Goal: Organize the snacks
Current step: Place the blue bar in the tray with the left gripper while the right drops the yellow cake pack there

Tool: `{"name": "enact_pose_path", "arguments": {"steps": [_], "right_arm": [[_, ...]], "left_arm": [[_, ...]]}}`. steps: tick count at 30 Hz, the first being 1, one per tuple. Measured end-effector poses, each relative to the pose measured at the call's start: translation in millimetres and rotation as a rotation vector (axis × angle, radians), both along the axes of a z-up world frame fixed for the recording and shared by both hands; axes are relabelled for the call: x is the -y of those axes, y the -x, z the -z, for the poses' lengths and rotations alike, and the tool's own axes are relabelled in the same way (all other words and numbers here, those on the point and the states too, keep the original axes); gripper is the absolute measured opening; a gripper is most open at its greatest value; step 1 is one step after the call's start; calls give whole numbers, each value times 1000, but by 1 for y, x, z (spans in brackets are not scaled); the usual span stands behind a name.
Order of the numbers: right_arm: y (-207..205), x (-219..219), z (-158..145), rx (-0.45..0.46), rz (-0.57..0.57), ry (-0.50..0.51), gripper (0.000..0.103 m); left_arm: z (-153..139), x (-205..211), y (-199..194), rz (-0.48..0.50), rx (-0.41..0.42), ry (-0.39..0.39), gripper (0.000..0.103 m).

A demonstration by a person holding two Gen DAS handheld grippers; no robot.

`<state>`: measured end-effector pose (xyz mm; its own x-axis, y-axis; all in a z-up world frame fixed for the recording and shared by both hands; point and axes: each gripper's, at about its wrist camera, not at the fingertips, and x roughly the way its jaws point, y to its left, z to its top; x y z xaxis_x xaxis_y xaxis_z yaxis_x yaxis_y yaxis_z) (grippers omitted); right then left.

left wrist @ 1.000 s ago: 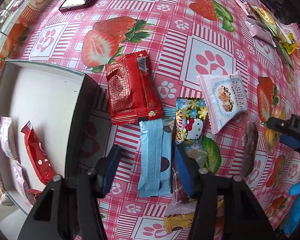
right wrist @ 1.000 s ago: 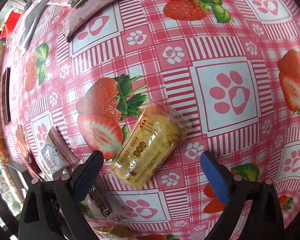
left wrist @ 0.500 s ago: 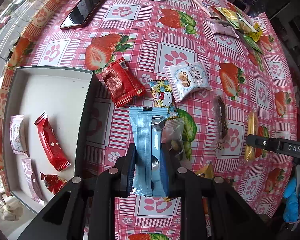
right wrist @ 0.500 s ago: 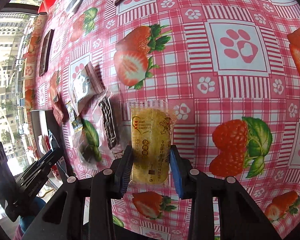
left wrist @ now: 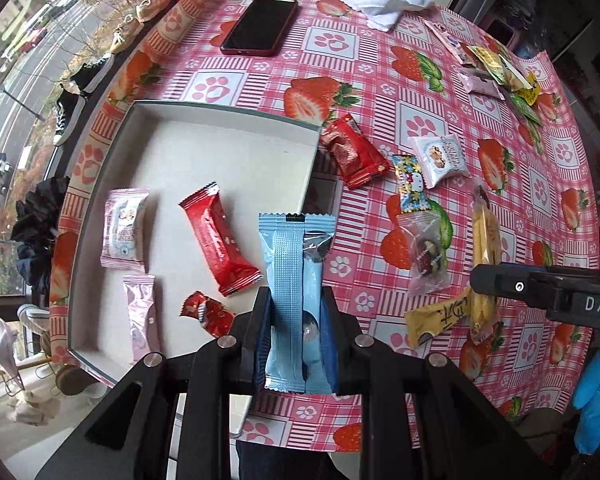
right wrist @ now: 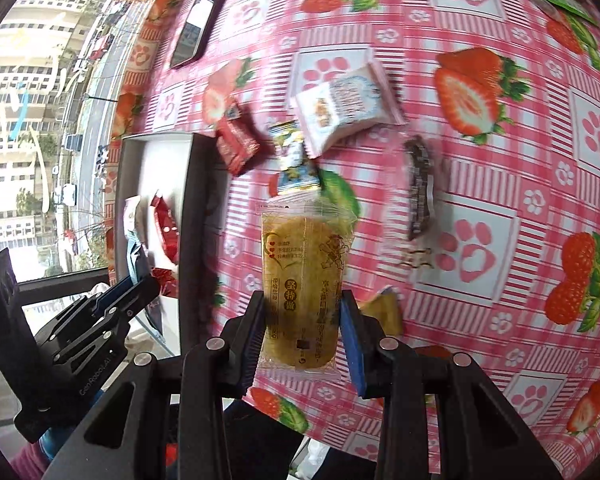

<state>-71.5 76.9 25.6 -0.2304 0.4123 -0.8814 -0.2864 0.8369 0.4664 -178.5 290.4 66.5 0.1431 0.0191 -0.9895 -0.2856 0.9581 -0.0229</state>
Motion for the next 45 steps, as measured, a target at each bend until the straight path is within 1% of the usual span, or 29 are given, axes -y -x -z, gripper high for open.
{"name": "enact_pose_path", "arguments": {"steps": [2,4,6,8,11,13,15,17,18,19,20,21,22,23,26,29,31,33,34,36,39,42,43,45], "right_arm": [[5,-32,-3,16,-42,-14,38],[10,-62,-3,26,-61,-22,38],[14,-86,-4,32,-55,-17,37],[18,-108,-3,11,-42,-25,38],[22,-142,-1,37,-57,9,38],[22,-158,3,30,-46,14,38],[23,-175,8,38,-55,42,38],[24,-186,15,45,-68,78,38],[25,-189,19,42,-74,99,38],[26,-191,23,34,-74,120,39],[28,-190,27,26,-67,140,54],[29,-187,27,27,-52,160,76],[30,-180,24,39,-32,175,84],[30,-173,20,54,-14,187,88],[26,-141,14,69,34,249,88],[12,-95,14,61,159,308,88],[-3,-68,17,51,250,335,88],[-19,-57,22,53,278,359,88],[-28,-57,24,63,266,368,88],[-44,-68,25,111,211,386,88],[-60,-100,34,168,49,407,88],[-66,-128,51,211,-113,441,88],[-68,-135,57,216,-144,445,88],[-72,-145,68,208,-166,442,88]], "left_arm": [[2,-20,7,-10,3,-4,25],[8,-40,14,-6,-6,4,25],[16,-57,19,14,-34,4,25],[21,-72,26,29,-47,11,25],[33,-91,32,48,-72,29,25],[42,-99,36,72,-88,26,25],[49,-104,37,96,-101,34,25],[52,-108,39,116,-103,39,29],[54,-108,39,133,-101,39,39],[54,-108,39,148,-96,39,51],[54,-108,39,157,-92,37,57],[53,-109,40,164,-90,39,63],[51,-108,39,174,-88,49,65],[49,-108,38,184,-88,59,65],[41,-102,32,225,-73,72,67],[34,-91,22,257,-56,73,69],[31,-86,18,256,-48,81,69],[28,-86,17,236,-44,82,70],[27,-87,18,221,-39,91,72],[26,-86,23,204,-45,102,74],[26,-87,30,178,-64,87,74],[29,-92,38,136,-83,95,74],[30,-94,40,125,-89,94,74],[31,-95,44,108,-100,93,74]]}}
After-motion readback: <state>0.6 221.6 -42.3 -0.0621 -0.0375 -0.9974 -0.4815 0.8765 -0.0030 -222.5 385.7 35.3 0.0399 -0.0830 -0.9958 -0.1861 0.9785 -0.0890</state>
